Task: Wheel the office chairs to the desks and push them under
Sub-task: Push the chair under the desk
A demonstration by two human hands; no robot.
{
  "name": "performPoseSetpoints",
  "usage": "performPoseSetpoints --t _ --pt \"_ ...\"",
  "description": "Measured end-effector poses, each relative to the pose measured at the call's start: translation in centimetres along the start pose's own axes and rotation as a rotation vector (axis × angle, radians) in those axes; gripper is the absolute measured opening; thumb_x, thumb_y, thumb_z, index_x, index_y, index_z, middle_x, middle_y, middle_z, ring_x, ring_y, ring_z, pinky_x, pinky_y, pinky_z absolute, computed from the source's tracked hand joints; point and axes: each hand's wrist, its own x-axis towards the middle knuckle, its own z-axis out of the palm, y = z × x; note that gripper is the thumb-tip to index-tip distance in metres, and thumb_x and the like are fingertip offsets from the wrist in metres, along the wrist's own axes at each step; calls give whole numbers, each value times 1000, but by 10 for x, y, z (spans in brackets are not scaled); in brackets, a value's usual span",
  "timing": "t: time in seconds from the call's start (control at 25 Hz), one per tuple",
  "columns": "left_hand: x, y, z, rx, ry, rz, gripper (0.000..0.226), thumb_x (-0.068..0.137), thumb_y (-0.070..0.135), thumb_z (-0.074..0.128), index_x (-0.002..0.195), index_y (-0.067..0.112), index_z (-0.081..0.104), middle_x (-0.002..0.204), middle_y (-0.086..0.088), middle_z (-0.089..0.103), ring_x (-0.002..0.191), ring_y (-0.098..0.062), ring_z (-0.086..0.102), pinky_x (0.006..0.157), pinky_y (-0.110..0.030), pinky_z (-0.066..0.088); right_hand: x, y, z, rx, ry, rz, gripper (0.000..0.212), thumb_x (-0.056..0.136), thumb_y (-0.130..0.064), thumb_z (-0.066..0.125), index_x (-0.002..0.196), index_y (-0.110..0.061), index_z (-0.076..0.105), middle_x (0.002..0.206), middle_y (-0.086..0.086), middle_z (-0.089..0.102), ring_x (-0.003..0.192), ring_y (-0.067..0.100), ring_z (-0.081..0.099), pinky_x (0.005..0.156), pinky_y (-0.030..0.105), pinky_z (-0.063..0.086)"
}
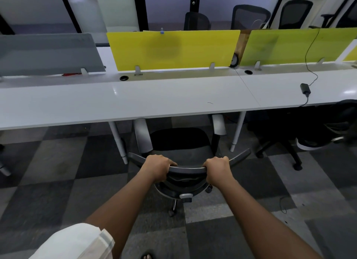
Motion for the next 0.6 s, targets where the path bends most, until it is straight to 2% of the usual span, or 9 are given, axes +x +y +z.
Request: performPoseSetpoints --t 0.16,0.24,0.28,0.32,0.36,0.4,0.48,0.56,0.6 --pt "3 -3 3 -3 6 34 60 83 31 63 140 48 52 125 10 69 117 -20 63 86 -35 50 0 1 -1 -17 -17 -8 25 79 -19 60 97 -30 73 88 -5 69 94 21 66 86 38 33" --pt "7 -12 2 -37 -11 77 68 81 56 66 145 45 46 132 10 66 122 -19 60 92 -37 50 9 4 -12 10 -71 -43 27 79 -30 66 105 -34 73 94 -7 70 102 21 65 88 40 33" --pt "10 -20 -1 -81 -50 100 82 76 74 62 149 45 40 136 9 62 125 -19 58 95 -38 49 16 6 -19 54 -147 -57 39 75 -45 73 114 -38 71 103 -9 70 110 21 63 92 43 33" --pt "13 -29 -6 -133 -99 124 97 69 89 54 152 44 34 141 8 59 130 -19 54 99 -40 48 23 7 -29 134 -269 -54 65 67 -68 75 127 -43 65 119 -10 68 121 22 58 100 46 33" --pt "15 -40 -8 -194 -128 148 106 64 99 45 154 45 29 144 7 56 133 -19 51 103 -41 46 30 6 -38 267 -389 -38 93 56 -89 69 138 -47 56 136 -9 61 132 22 51 109 49 32" --pt "16 -55 -9 -291 -130 162 107 64 102 40 155 46 26 147 6 54 135 -18 49 107 -42 43 37 0 -45 415 -457 -25 112 48 -101 60 146 -47 47 150 -7 51 141 23 44 117 49 28" --pt "22 -99 -2 -596 -75 117 96 73 98 38 154 47 29 151 8 50 138 -13 47 113 -43 39 58 -26 -51 673 -418 1 122 47 -107 52 151 -44 42 157 0 44 145 23 40 121 48 29" --pt "26 -145 8 -735 -6 -8 84 84 87 41 154 41 36 149 6 51 136 -11 48 114 -43 39 77 -53 -54 694 -279 47 122 50 -108 45 151 -39 44 153 2 49 142 24 45 118 50 33" --pt "30 -179 16 -688 6 -61 78 89 79 43 154 35 38 148 4 52 135 -13 48 113 -43 40 95 -77 -55 666 -225 72 120 54 -108 42 151 -37 44 152 3 51 140 25 46 116 50 35"
